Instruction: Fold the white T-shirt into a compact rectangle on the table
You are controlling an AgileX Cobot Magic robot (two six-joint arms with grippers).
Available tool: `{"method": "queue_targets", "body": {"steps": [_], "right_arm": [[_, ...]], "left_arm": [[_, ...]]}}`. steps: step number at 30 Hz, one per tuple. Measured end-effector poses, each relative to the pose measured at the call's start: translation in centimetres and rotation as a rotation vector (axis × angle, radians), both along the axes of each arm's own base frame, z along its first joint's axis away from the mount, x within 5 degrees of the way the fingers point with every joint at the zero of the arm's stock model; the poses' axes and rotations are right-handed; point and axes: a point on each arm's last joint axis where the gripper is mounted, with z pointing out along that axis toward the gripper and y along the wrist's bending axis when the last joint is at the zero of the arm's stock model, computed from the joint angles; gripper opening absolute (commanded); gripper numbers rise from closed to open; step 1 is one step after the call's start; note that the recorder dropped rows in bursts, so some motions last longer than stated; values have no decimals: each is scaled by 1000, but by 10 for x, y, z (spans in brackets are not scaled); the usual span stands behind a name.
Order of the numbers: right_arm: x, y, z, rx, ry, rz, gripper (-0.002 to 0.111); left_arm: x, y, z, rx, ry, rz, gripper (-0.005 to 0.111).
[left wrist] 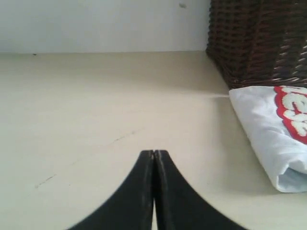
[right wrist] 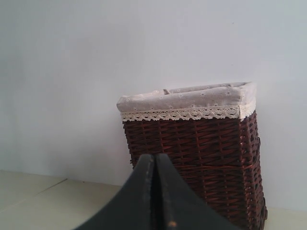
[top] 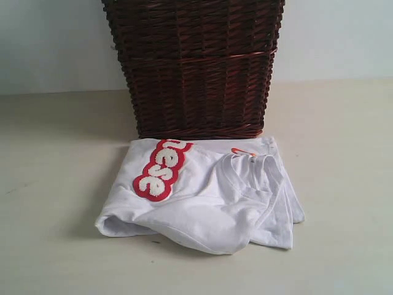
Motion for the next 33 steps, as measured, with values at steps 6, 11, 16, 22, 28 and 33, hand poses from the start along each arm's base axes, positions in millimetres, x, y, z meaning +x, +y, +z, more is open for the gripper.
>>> {"method": "queue_targets", "body": {"steps": [6,11,16,22,28,33], "right_arm": [[0,0,0,0,0,0,0],[0,0,0,0,0,0,0],[0,0,0,-1,1,0,0],[0,0,0,-2,3,1,0],[0,0,0,-2,3,1,0],[0,0,0,-2,3,1,0]], "left_arm": [[0,1,-1,-2,6,26,0],[0,1,-1,-2,6,27,0],[0,1,-1,-2,6,27,0],[0,1,-1,-2,6,27,0],[0,1,-1,-2,6,27,0],[0,1,-1,-2,6,27,0]]}}
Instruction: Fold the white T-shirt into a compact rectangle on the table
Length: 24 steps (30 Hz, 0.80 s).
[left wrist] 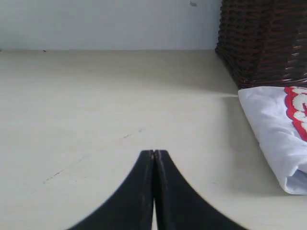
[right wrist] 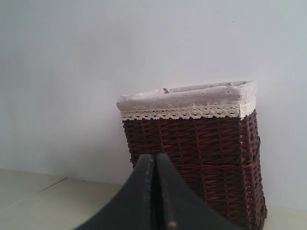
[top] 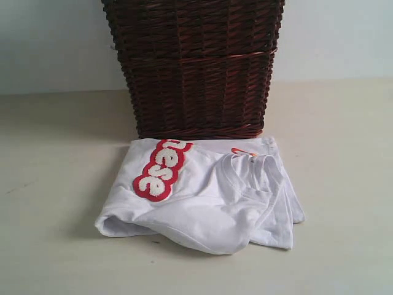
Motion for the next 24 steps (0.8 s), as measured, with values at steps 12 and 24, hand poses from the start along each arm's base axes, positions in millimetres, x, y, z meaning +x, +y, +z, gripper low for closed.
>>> {"method": "queue_targets", "body": {"steps": [12,24], "right_arm": [[-3,-9,-17,-74,-309,-207,0],[11,-20,-55,-195,-117,-481,0]], "left_arm": [[0,0,0,0,0,0,0],[0,0,0,0,0,0,0]]}}
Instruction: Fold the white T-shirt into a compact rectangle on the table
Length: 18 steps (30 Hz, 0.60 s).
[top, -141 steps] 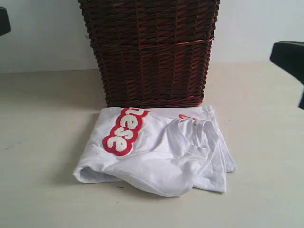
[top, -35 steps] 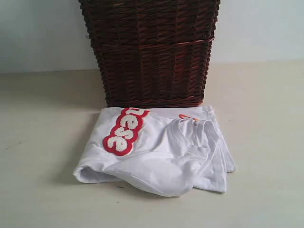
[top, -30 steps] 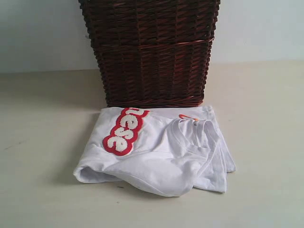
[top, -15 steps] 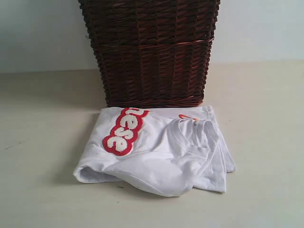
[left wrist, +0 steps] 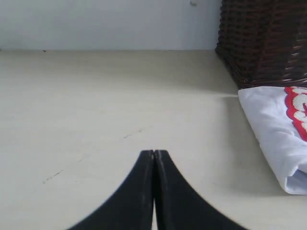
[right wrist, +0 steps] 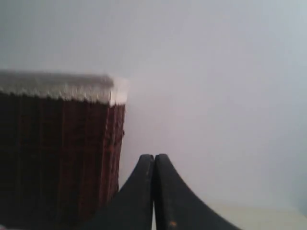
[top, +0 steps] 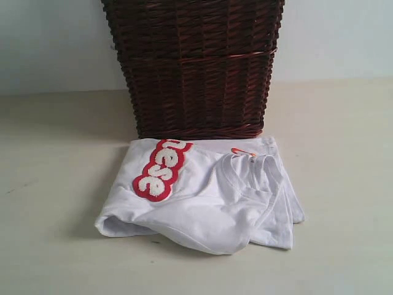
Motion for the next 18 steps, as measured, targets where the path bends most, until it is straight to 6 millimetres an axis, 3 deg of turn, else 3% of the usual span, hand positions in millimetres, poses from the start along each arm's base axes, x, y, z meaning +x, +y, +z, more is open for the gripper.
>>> {"method": "queue_targets", "body": {"steps": [7,18], "right_arm": [[2,-2,-36,-48,400,-32,0],[2,-2,-40,8,447,-33,0]], "left_arm": [[0,0,0,0,0,0,0],[0,0,0,0,0,0,0]]}}
